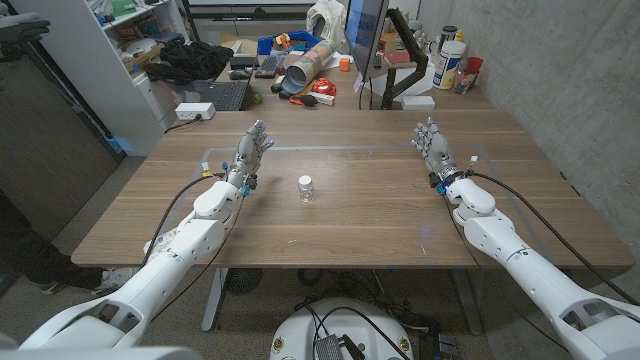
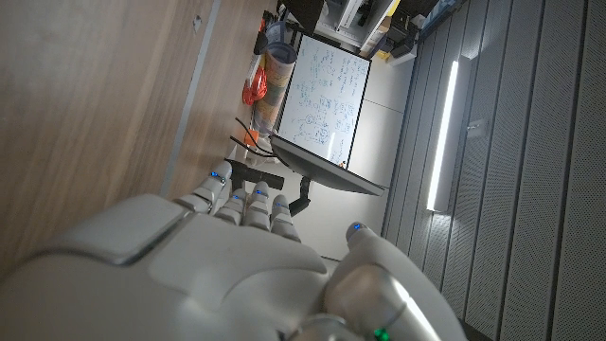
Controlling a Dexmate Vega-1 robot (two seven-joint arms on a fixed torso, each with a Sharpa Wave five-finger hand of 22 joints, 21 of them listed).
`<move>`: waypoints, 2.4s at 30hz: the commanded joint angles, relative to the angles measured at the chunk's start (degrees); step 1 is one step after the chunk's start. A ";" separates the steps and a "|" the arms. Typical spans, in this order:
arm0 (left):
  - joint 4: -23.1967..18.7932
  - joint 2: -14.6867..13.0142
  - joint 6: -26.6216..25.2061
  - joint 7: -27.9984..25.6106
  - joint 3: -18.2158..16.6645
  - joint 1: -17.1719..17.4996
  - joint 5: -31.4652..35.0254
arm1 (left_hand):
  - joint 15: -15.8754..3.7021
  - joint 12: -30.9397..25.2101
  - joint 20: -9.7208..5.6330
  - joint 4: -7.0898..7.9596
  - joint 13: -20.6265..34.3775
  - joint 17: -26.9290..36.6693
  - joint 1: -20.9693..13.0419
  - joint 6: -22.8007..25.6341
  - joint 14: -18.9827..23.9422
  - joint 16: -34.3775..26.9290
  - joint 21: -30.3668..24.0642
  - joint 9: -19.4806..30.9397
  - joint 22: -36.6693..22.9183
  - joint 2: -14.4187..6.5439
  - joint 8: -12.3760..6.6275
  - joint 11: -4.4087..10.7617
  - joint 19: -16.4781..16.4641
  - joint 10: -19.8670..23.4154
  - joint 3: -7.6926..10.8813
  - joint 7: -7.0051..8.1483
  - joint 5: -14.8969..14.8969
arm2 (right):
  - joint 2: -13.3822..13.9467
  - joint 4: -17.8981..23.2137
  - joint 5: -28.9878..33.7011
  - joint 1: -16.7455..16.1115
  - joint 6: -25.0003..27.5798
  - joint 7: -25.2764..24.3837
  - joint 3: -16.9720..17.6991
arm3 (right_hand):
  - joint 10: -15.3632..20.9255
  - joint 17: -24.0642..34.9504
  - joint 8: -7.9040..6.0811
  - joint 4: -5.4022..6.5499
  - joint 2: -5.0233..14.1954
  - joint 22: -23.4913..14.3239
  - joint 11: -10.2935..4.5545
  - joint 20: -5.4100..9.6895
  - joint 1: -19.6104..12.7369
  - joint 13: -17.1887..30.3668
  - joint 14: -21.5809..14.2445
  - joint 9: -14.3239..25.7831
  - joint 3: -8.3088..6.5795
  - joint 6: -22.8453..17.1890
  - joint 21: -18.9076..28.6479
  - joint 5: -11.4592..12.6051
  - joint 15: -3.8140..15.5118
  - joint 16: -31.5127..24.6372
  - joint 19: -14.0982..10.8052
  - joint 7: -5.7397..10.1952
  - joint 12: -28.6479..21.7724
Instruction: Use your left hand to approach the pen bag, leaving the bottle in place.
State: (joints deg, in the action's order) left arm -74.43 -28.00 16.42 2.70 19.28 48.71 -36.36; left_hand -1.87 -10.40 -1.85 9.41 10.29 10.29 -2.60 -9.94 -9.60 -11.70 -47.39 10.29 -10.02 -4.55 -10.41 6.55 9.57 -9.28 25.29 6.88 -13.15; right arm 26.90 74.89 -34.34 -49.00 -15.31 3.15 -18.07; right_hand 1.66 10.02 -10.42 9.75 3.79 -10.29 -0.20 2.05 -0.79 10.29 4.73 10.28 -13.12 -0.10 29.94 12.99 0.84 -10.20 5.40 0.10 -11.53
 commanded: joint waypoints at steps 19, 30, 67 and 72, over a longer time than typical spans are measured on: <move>0.45 3.56 -0.85 5.83 -7.59 0.80 9.70 | -0.75 -0.75 -0.23 -0.13 0.08 0.29 -0.27 -0.88 -0.77 -0.58 0.16 0.17 -0.17 -2.38 -0.75 -1.74 6.04 0.79 0.22 2.46 -0.54 | -15.30 0.79 17.62 -1.93 6.94 9.97 16.61 | 0.54 0.16 -0.41 -0.07 4.26 -0.19 0.16 2.08 -0.14 0.10 0.41 0.14 -0.44 -0.61 -0.10 0.21 0.03 -0.37 0.36 -0.14 -0.21; -1.16 1.50 -0.27 6.85 -7.68 0.82 14.02 | -0.65 -0.74 -0.20 -0.23 0.09 0.28 -0.43 -0.61 -0.73 -0.45 0.40 0.17 -0.15 -2.35 -0.75 -2.04 5.97 0.86 0.25 2.68 -0.59 | -17.80 0.64 20.86 -1.63 7.51 11.46 18.67 | 0.52 0.16 -0.40 -0.07 4.22 -0.20 0.18 2.02 -0.14 0.10 0.44 0.14 -0.40 -0.59 -0.25 0.19 -0.07 -0.37 0.30 -0.13 -0.20; -10.77 -5.88 -0.64 9.15 -10.19 4.43 19.72 | -0.92 -0.60 -0.34 -0.40 0.10 0.26 -0.84 -0.12 -1.19 0.06 1.25 0.18 -0.15 -2.28 -0.65 -2.20 6.00 0.60 0.30 2.53 -0.75 | -19.88 0.34 24.69 -1.02 6.40 14.36 20.28 | 0.46 0.17 -0.38 -0.07 4.13 -0.22 0.32 1.85 -0.11 0.11 0.59 0.14 -0.27 -0.56 -0.78 0.19 -0.20 -0.33 0.26 -0.12 -0.17; -12.10 -6.98 -0.80 9.59 -10.75 5.19 20.01 | -1.00 -0.54 -0.38 -0.41 0.10 0.26 -0.88 -0.12 -1.33 0.14 1.40 0.18 -0.16 -2.27 -0.61 -2.06 6.07 0.43 0.30 2.51 -0.76 | -19.60 1.08 25.19 -1.15 6.24 14.32 20.12 | 0.44 0.17 -0.37 -0.07 4.12 -0.22 0.28 1.86 -0.11 0.11 0.62 0.14 -0.25 -0.55 -0.83 0.19 -0.21 -0.33 0.25 -0.08 -0.17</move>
State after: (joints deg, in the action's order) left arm -83.67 -32.70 16.17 11.71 9.56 52.49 -17.43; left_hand -1.86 -10.81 -1.84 9.17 10.27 10.26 -3.05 -9.82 -9.59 -11.71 -46.35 10.25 -9.99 -5.00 -10.81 4.69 9.56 -8.44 25.52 9.02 -13.59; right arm 7.11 75.15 -9.97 -50.14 -8.28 16.95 2.22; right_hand 1.64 9.99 -10.42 9.79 3.79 -10.27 -0.18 2.05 -0.80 10.26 5.03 10.26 -13.16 -0.10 29.23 12.98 0.51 -10.19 5.38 0.10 -11.53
